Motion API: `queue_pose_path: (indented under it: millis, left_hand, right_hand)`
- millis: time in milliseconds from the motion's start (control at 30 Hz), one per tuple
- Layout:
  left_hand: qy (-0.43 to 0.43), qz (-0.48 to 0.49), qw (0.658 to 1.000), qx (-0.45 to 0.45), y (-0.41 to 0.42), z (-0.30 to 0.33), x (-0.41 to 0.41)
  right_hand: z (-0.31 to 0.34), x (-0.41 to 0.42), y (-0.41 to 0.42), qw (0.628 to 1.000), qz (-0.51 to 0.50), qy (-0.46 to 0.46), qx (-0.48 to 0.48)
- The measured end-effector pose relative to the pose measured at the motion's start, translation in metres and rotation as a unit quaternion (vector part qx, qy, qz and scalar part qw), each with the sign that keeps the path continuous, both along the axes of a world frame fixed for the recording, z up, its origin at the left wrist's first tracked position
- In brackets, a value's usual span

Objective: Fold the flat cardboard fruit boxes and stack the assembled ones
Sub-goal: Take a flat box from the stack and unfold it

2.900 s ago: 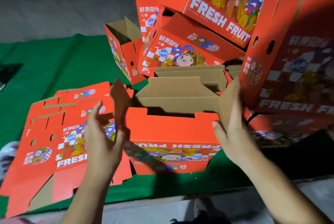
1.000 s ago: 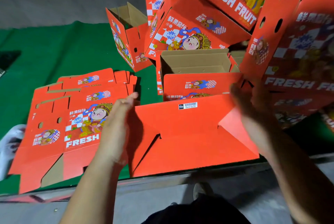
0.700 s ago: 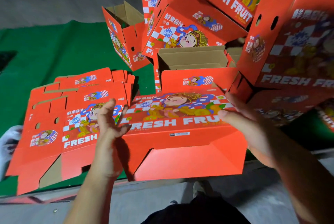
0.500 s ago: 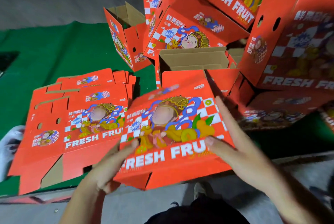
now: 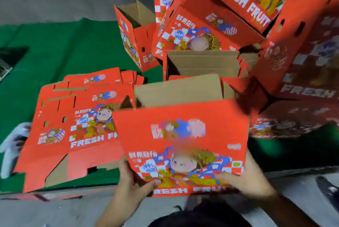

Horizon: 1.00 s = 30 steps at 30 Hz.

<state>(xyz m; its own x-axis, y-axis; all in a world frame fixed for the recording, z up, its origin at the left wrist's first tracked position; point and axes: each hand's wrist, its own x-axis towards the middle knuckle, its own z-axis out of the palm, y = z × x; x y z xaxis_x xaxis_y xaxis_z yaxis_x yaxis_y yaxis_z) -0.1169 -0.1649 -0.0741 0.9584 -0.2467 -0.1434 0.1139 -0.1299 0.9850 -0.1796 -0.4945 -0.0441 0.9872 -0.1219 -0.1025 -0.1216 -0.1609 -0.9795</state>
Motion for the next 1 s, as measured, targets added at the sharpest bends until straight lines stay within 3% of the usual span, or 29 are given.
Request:
queue_pose_path:
  millis: [100,233,433,633,667,733,833,867,1000]
  left_hand:
    - [-0.052,0.033,0.993,0.096,-0.016,-0.019,0.004]
    - [-0.076,0.018,0.996,0.053,-0.051,-0.019,0.042]
    - [-0.002,-0.086,0.995,0.056,-0.124,-0.032,0.111]
    - [0.042,-0.085,0.993,0.068,-0.137,-0.042,0.115]
    - [0.038,-0.076,0.994,0.067,-0.137,-0.042,0.113]
    - [0.026,-0.075,0.994,0.068,-0.134,-0.037,0.11]
    - [0.052,-0.105,0.991,0.06,-0.13,-0.03,0.107]
    - [0.088,-0.111,0.989,0.047,-0.13,-0.03,0.106]
    - [0.139,-0.137,0.979,0.064,-0.143,-0.036,0.105]
  right_hand:
    - [-0.032,0.006,-0.011,0.993,-0.049,0.056,-0.091]
    - [-0.043,0.041,-0.028,0.989,-0.117,0.026,-0.087]
    - [-0.058,0.075,-0.072,0.963,-0.263,0.04,-0.042]
    - [-0.059,0.061,-0.097,0.949,-0.255,0.108,-0.153]
    - [-0.061,0.062,-0.095,0.951,-0.265,0.107,-0.119]
    - [-0.064,0.06,-0.093,0.934,-0.345,0.082,0.042]
    - [-0.062,0.057,-0.11,0.809,-0.472,0.102,0.335]
    - [-0.061,0.058,-0.118,0.782,-0.474,0.132,0.383]
    - [-0.058,0.088,-0.13,0.781,-0.434,0.211,0.398]
